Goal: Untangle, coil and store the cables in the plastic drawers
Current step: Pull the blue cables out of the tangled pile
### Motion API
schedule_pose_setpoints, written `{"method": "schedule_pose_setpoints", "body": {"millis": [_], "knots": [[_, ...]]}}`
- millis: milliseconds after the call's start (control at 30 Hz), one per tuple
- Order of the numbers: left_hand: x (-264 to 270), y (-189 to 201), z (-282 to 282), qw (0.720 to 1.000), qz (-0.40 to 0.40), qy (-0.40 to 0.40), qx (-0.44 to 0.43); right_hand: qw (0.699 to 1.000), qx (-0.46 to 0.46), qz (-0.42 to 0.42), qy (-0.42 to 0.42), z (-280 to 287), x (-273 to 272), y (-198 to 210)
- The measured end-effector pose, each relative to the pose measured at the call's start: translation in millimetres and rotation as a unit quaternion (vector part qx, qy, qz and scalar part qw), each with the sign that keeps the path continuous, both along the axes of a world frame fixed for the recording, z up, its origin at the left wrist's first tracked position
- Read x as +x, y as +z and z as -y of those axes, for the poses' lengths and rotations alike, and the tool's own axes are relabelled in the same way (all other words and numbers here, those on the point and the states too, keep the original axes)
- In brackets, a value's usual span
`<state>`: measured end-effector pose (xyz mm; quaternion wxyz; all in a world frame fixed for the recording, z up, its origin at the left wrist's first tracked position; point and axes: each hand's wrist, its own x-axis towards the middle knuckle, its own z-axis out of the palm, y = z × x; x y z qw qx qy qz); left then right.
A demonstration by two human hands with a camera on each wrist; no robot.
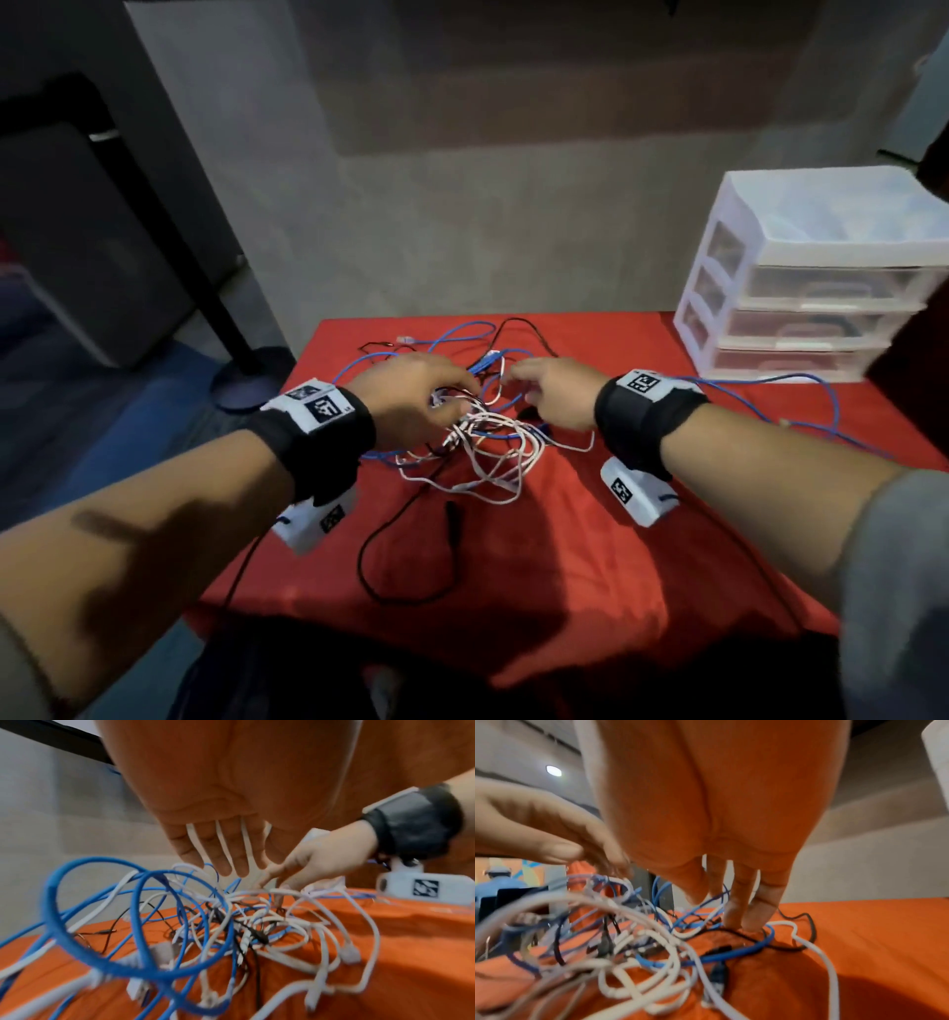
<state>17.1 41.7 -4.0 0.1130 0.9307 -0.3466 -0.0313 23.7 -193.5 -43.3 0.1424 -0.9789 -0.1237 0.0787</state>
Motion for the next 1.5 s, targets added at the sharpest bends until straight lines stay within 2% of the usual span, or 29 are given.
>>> {"method": "schedule_pose_setpoints", "body": {"millis": [67,133,200,267,300,367,433,467,533,633,800,933,1033,1133,1233,1300,1367,1400,1433,1500], "knots": [[1,-6,-4,0.997,0.014,-0.032,0.065,0.998,-0.053,-0.014,0.01,-4,7,-7],[4,-9,-10,0.995,0.02,-0.027,0.098,0.997,-0.071,0.006,0.002,-4,8,-1],[11,-12,-21,0.995,0.019,0.002,0.101,0.995,-0.052,0.08,-0.011,-3,6,18],[15,-15,-32,0.995,0.021,0.041,0.091,0.981,-0.026,0.191,-0.016,-1,1,46],[16,-16,-36,0.996,0.025,0.065,0.062,0.97,-0.008,0.241,-0.022,-1,-4,61],[15,-15,-37,0.99,0.068,0.109,-0.064,0.953,0.017,0.302,-0.023,1,-13,91],[7,-2,-24,0.969,0.141,0.087,-0.183,0.95,0.007,0.313,0.011,-1,-23,113],[2,9,-12,0.963,0.152,0.055,-0.217,0.95,0.002,0.309,0.034,-4,-27,121],[-7,32,13,0.961,0.12,0.001,-0.25,0.95,0.013,0.304,0.071,-10,-36,133],[-11,58,32,0.956,0.085,0.025,-0.278,0.947,0.069,0.302,0.079,-8,-45,145],[0,72,15,0.969,0.136,0.032,-0.206,0.961,0.115,0.25,0.025,35,-50,138],[14,70,-9,0.966,0.201,0.025,-0.158,0.975,0.083,0.207,-0.005,58,-54,116],[13,66,-21,0.95,0.259,0.088,-0.153,0.979,0.1,0.177,-0.016,62,-59,100],[10,64,-19,0.945,0.263,0.127,-0.149,0.976,0.178,0.125,0.003,58,-62,90],[3,63,-21,0.944,0.227,0.091,-0.22,0.949,0.308,0.047,0.047,50,-69,90],[-6,64,-27,0.948,0.14,0.057,-0.281,0.938,0.339,0.02,0.065,45,-73,94],[-15,64,-30,0.949,0.0,0.06,-0.31,0.943,0.322,0.014,0.082,44,-71,95],[-17,64,-29,0.952,-0.043,0.073,-0.293,0.951,0.298,0.012,0.088,45,-69,93],[-16,62,-26,0.961,-0.05,0.086,-0.258,0.959,0.266,0.005,0.095,46,-66,92],[-8,56,-16,0.98,0.011,0.098,-0.175,0.981,0.162,-0.007,0.107,44,-63,86]]}}
